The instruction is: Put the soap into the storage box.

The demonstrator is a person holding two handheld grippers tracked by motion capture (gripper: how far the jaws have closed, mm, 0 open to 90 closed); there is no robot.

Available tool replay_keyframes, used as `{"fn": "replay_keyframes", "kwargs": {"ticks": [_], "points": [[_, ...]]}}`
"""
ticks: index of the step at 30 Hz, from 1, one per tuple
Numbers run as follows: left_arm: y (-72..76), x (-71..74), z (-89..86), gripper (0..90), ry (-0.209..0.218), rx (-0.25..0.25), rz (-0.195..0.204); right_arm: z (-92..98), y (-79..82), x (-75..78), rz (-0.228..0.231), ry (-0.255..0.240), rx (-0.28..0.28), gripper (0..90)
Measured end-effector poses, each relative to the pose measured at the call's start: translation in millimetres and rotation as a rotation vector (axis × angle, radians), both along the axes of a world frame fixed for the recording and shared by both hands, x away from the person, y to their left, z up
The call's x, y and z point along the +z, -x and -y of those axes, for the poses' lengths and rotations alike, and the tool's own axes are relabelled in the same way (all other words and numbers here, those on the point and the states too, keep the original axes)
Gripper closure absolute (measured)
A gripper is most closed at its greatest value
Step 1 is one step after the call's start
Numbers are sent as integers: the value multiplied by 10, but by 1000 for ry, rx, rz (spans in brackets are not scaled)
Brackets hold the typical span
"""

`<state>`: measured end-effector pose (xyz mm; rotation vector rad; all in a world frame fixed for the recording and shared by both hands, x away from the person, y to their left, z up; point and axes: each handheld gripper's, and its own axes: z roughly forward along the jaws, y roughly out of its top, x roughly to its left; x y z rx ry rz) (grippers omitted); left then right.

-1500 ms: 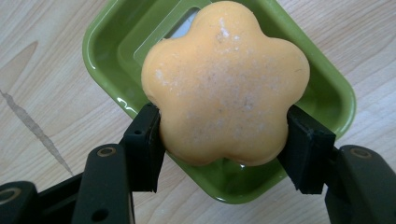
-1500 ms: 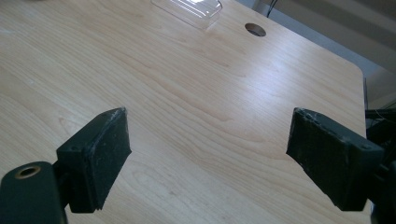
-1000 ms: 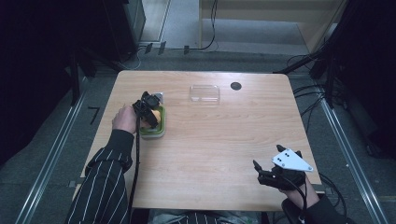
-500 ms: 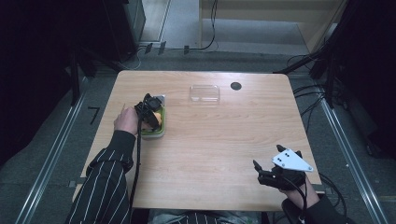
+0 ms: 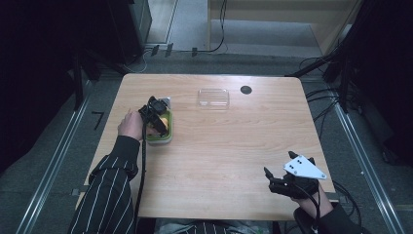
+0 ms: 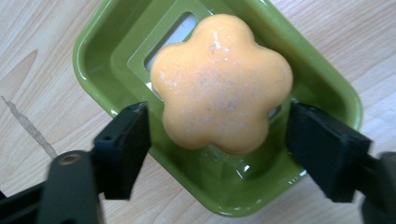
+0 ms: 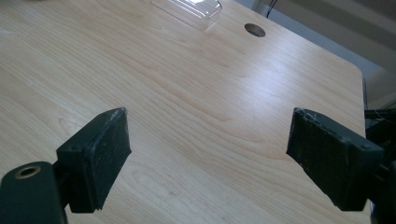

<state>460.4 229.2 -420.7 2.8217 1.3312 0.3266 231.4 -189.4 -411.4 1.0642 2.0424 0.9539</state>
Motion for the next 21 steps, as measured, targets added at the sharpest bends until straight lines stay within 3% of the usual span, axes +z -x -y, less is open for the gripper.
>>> {"fn": "replay_keyframes", "kwargs": {"ticks": [1, 3, 12, 21], "points": [[2, 22, -2, 167, -4, 1, -7, -2, 3, 1, 0, -1, -1, 137], [19, 43, -3, 151, 5, 5, 4, 0, 3, 1, 1, -2, -1, 137], [97, 118, -6, 68, 22, 30, -29, 3, 5, 1, 1, -6, -4, 137], [254, 155, -90, 30, 22, 45, -48, 1, 5, 3, 4, -6, -2, 137]]}}
